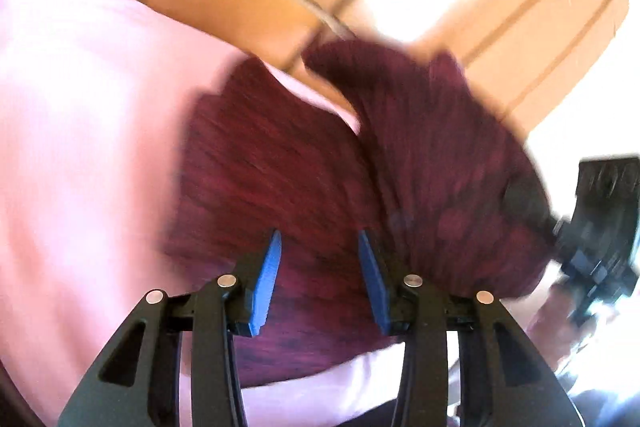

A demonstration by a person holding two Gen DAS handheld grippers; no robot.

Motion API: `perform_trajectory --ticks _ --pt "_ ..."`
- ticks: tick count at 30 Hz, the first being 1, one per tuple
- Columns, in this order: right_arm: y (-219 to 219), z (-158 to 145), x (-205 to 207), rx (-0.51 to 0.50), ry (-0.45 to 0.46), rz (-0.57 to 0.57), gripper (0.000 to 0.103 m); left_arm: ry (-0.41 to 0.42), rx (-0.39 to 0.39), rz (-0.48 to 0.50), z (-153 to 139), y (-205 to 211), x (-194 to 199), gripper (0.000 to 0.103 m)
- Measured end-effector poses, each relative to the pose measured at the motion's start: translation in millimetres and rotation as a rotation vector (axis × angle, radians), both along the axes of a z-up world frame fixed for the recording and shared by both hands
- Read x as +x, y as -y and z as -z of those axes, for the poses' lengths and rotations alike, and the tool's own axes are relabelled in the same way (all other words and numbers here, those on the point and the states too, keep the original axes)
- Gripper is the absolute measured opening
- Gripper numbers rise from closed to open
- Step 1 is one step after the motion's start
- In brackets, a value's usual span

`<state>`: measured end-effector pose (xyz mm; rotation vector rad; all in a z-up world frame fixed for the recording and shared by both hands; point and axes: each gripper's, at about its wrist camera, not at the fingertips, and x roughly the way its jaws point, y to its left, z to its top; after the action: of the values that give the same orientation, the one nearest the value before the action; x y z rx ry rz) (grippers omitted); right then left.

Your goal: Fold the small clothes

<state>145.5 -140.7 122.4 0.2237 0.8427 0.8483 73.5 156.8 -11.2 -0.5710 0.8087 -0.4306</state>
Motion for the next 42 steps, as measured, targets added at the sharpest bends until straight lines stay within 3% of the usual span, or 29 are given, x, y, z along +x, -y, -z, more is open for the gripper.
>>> perform_trajectory --ticks 4,8,13,16,18,19,20,22,28,32,37,39,40,42 --pt "-44.6 19.9 -8.0 -0.063 -0.001 -0.084 0.017 0.031 -0.145 -0.059 -16.4 -57.5 -0.1 0.04" --pt "-94.8 58.6 -13.7 -0.138 -0.022 -0.153 0.015 0.076 -0.214 -0.031 -38.6 -71.7 12.1 0.044" --pt "-115.6 65.4 -29.3 -0.173 0.058 -0.205 0.014 0.019 -0.114 0.064 -39.2 -37.6 54.9 0.058" --pt "-111.1 62.9 -33.2 -0.186 0.107 -0.2 0.014 -0.057 -0.093 0.152 -25.3 -9.5 77.3 0.058" --pt "-107.3 61.1 -34.8 -0.188 0.126 -0.198 0.015 -0.065 -0.086 0.191 -23.5 6.0 85.9 0.058" --pt "-104.1 60.2 -35.0 -0.182 0.133 -0.194 0.017 -0.066 -0.071 0.226 -24.6 17.7 90.6 0.049" --pt "-98.5 57.8 -35.9 -0.172 0.143 -0.193 0.018 -0.06 -0.036 0.242 -25.3 26.8 93.5 0.025" --pt "-85.1 49.8 -41.0 -0.146 0.158 -0.192 0.023 -0.057 0.013 0.248 -28.0 36.4 95.9 0.019" --pt "9.2 13.7 -51.3 0.01 0.128 -0.172 0.029 -0.04 0.082 0.224 -41.7 37.7 92.1 0.018" --pt "65.2 27.1 -37.6 -0.045 0.093 -0.018 0.031 -0.05 0.118 0.188 -46.4 27.4 75.3 0.018" --pt "54.8 56.5 -22.0 -0.085 0.037 -0.003 0.031 -0.088 0.189 0.111 -35.9 10.6 73.7 0.018" --pt "37.0 71.1 -19.2 -0.115 0.034 -0.002 0.031 -0.14 0.275 0.056 -17.6 6.8 76.5 0.024" --pt "27.8 76.3 -17.2 -0.132 0.04 0.006 0.031 -0.148 0.321 0.022 -7.4 6.5 77.8 0.035" --pt "20.7 85.4 -14.2 -0.153 0.034 0.038 0.031 -0.135 0.319 -0.017 -1.6 7.5 78.0 0.039"
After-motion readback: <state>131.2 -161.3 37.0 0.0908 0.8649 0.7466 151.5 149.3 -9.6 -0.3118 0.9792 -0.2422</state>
